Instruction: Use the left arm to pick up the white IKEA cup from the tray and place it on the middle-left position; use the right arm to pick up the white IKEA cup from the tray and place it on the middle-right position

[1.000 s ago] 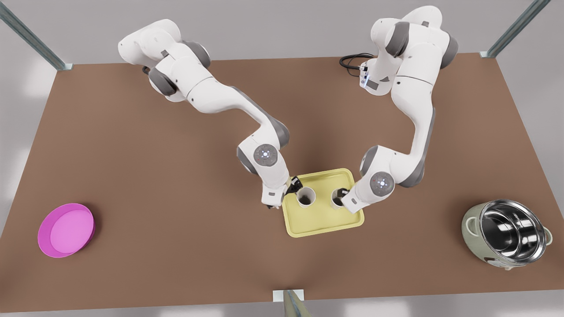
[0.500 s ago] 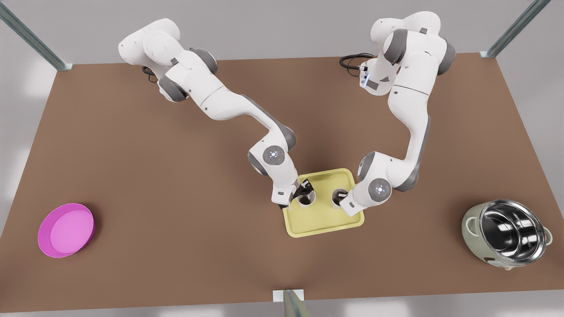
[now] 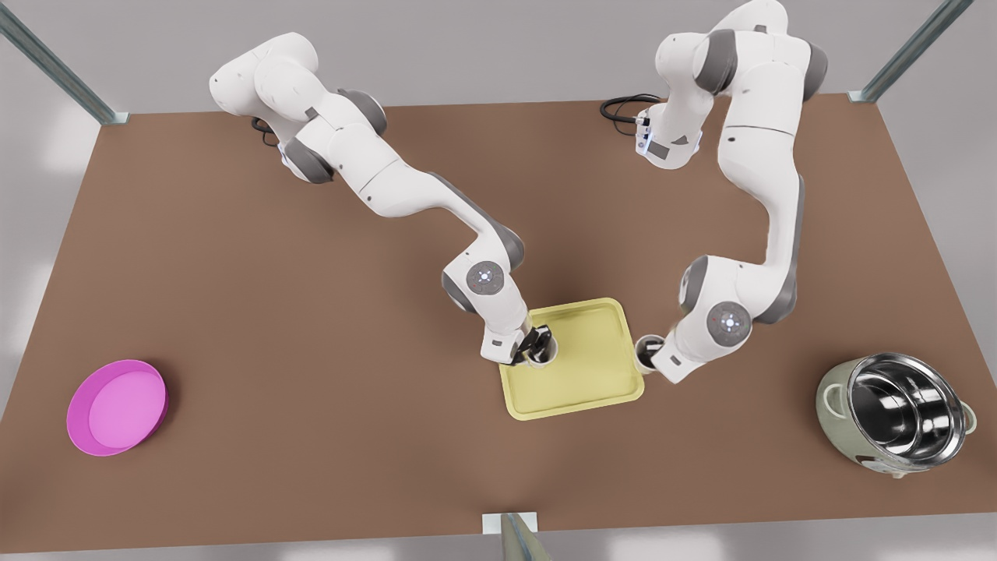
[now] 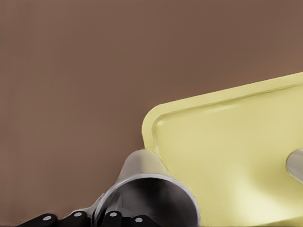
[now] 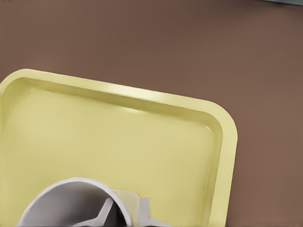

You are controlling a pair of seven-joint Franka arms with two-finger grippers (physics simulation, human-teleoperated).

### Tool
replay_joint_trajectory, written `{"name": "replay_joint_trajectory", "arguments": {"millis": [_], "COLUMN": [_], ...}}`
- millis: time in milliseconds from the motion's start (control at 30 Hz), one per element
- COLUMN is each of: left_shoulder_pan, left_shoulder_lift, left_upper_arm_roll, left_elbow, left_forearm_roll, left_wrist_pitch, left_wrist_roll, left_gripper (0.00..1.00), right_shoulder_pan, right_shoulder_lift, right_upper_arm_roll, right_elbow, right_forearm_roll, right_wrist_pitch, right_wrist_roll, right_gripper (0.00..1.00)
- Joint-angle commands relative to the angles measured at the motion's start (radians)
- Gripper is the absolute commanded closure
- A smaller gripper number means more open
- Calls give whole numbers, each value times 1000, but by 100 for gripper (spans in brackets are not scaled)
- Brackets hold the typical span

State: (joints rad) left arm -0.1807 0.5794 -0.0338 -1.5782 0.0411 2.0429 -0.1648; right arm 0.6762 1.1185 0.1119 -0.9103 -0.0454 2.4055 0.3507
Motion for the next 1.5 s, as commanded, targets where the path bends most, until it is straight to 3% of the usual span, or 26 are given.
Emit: {"name": "replay_joint_trajectory", "arguments": {"millis": [0,100,133,267,400,433,467,500,600,733,767,833,867,1000,1200,1467], "left_shoulder_pan": [43,116,119,148,155,155,155,153,153,150,150,173,176,149,145,145], "left_shoulder_lift": [-36,-130,-161,-144,-151,-151,-151,-148,-162,-435,-454,-397,-358,-490,-464,-460], "left_upper_arm_roll": [22,26,26,35,35,35,35,35,35,32,31,37,34,-34,-40,-40], "left_elbow": [-66,-270,-396,-407,-405,-405,-405,-405,-385,-361,-296,-39,93,14,17,14], "left_forearm_roll": [-17,-17,-17,-18,-43,-44,-43,-43,-41,3,-7,-289,-310,-71,-52,-53], "left_wrist_pitch": [48,204,345,378,385,385,398,399,382,-53,-165,-357,-437,-405,-354,-354], "left_wrist_roll": [338,436,436,452,452,452,452,450,439,392,324,79,67,154,125,126], "left_gripper": [87,87,87,87,87,77,15,0,0,0,0,0,0,0,0,0], "right_shoulder_pan": [0,-1,-1,-12,-130,-159,-182,-228,-325,-443,-472,-535,-572,-658,-675,-676], "right_shoulder_lift": [-2,-5,-11,-65,-178,-200,-215,-238,-287,-341,-341,-339,-336,-289,-212,-175], "right_upper_arm_roll": [0,-1,-1,-8,14,23,23,49,63,63,61,57,55,57,71,112], "right_elbow": [1,1,1,1,-1,-1,-1,-1,-2,-2,-2,-4,-7,-28,-73,-134], "right_forearm_roll": [-1,-1,-1,-1,7,7,7,7,7,7,6,1,1,4,9,38], "right_wrist_pitch": [-5,-13,-36,-120,-307,-339,-381,-431,-551,-631,-631,-617,-612,-481,-232,-66], "right_wrist_roll": [57,56,51,-6,-236,-291,-349,-418,-624,-889,-958,-1102,-1165,-1348,-1418,-1423], "right_gripper": [71,79,79,82,83,83,83,84,84,84,85,85,85,85,86,86]}}
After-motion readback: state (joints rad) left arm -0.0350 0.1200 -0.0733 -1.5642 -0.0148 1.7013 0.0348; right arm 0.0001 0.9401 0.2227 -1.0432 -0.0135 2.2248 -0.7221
